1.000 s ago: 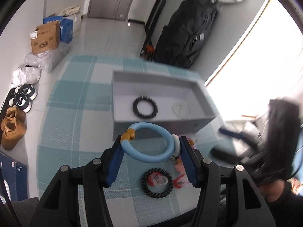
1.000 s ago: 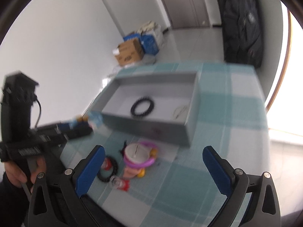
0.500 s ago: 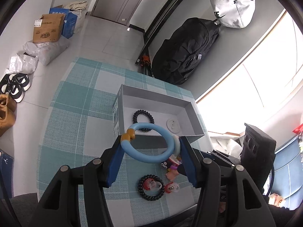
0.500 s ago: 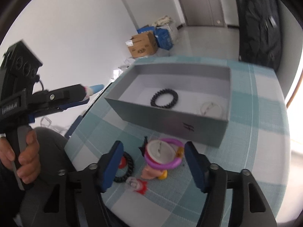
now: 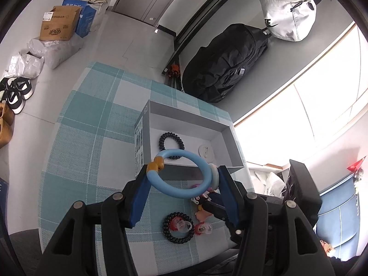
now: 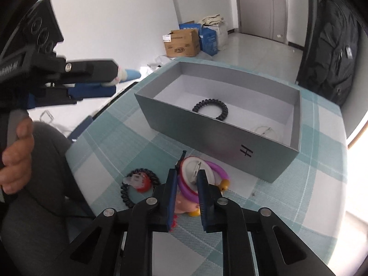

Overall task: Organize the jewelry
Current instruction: 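Grasp the pink ring with the right gripper while the left holds the blue ring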

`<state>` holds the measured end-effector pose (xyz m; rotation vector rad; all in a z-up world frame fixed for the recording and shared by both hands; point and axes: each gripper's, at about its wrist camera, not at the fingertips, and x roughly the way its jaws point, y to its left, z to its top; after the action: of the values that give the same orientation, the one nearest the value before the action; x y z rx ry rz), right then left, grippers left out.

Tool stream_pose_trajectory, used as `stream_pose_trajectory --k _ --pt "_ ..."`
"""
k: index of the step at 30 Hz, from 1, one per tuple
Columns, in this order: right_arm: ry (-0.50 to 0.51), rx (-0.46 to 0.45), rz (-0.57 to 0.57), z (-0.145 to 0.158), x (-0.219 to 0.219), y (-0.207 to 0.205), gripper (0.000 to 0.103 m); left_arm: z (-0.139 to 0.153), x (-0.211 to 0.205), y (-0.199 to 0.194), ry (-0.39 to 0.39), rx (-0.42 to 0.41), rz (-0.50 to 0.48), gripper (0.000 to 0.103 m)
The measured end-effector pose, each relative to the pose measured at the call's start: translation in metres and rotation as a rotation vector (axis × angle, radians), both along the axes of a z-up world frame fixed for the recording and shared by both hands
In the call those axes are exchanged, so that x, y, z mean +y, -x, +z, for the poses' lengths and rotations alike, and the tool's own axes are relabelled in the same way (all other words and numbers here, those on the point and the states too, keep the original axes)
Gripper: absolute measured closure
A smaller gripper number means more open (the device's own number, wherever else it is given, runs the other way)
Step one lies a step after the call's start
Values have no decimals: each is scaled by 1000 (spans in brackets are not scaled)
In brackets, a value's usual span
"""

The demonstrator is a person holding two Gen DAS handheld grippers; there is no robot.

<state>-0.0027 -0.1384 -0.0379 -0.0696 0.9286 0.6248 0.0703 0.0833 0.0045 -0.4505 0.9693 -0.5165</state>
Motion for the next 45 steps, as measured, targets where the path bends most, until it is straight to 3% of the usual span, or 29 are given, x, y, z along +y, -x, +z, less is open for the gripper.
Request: stream_pose_trajectory --k 6,10,12,16,21,24,26,31,38,42,45 --pt "-140 98 -51 0 -23 -10 87 -2 0 -1 -1 12 0 51" --pt "-295 175 -76 0 -40 -18 87 -3 0 -1 0 21 3 51" --pt "-445 277 -79 -6 -52 -25 87 -4 -1 -1 -1 26 1 51" --pt "-534 401 -180 -27 -75 -36 84 -6 -2 -2 -10 36 0 51" --pt "-464 346 -248 -23 -85 -35 84 -7 -5 -2 -15 44 -1 51" --pt "-368 276 -206 -14 -70 -29 70 -7 -7 -3 -18 48 -4 51" --pt "-329 237 -178 -9 -59 -25 51 -8 -8 -2 -22 50 -3 51" --pt "-240 129 -107 7 -32 -21 43 -10 -7 -1 -26 60 2 51" --pt "-93 177 -71 -9 -3 -38 42 -10 -5 -3 -14 72 8 51" --pt "-7 139 -67 -11 10 -36 43 -10 -4 -5 -9 76 8 51" --pt "10 134 -54 -12 15 -35 51 -11 -4 -6 -3 82 11 51"
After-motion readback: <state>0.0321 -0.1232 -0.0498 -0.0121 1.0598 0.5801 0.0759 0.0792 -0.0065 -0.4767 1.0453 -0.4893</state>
